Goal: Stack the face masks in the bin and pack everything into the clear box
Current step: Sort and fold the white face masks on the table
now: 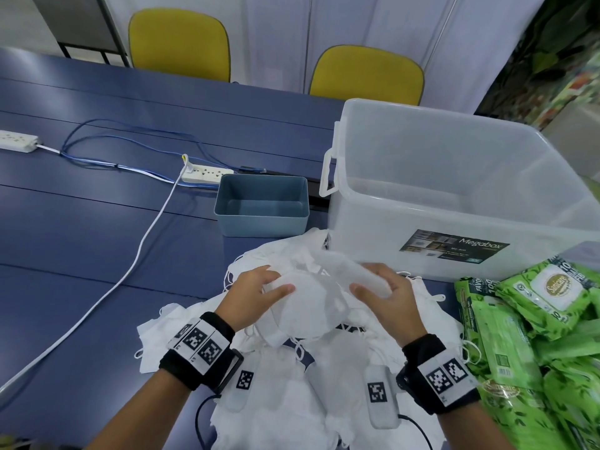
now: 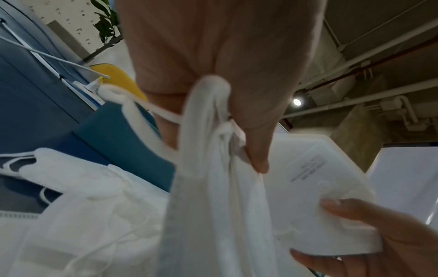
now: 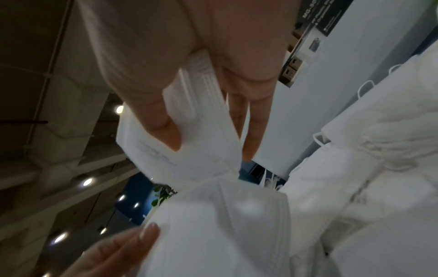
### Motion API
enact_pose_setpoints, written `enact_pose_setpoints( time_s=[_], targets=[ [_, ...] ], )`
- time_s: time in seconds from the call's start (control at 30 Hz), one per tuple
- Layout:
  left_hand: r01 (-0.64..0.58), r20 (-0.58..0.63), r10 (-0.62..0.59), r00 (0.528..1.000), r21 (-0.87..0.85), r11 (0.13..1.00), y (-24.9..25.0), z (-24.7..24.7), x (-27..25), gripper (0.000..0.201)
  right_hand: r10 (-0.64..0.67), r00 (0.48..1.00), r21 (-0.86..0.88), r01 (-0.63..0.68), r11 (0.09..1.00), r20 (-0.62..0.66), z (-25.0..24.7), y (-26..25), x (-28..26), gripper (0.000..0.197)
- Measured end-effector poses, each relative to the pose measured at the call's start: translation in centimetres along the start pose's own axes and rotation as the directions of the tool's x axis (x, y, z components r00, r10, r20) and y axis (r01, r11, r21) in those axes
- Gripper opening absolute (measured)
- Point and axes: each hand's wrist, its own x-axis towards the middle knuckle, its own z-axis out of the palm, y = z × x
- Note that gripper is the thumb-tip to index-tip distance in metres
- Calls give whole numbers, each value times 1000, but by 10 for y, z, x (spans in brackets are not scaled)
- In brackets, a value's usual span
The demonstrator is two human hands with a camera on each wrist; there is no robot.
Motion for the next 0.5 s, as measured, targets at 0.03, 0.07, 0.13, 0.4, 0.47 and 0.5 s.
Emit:
enact_pose_setpoints(
  time_s=[0.03,0.07,0.13,0.4,0.47,0.5],
  targets=[
    [-12,17,11,1000,14,1000,2,-1,-1,25,8,998,-43,-6,999,55,3,1,-1,19],
    [-24,39,23,999,25,999,3,0,-1,23,16,995,-93,-7,996,102,6,2,-1,17],
    [-55,92,54,994,16,998,2,1,0,29,32,989,-194,-3,981,147,10,4,-2,17],
    [-133,183,129,975,9,991,3,5,2,26,27,977,-315,41,948,210,19,0,-7,54],
    [-147,247,144,958,-6,989,7,5,0,20,13,967,-393,90,915,254,18,3,-5,77],
    [-150,262,151,953,-21,988,9,5,0,17,4,960,-402,114,908,280,18,5,-5,81]
  ],
)
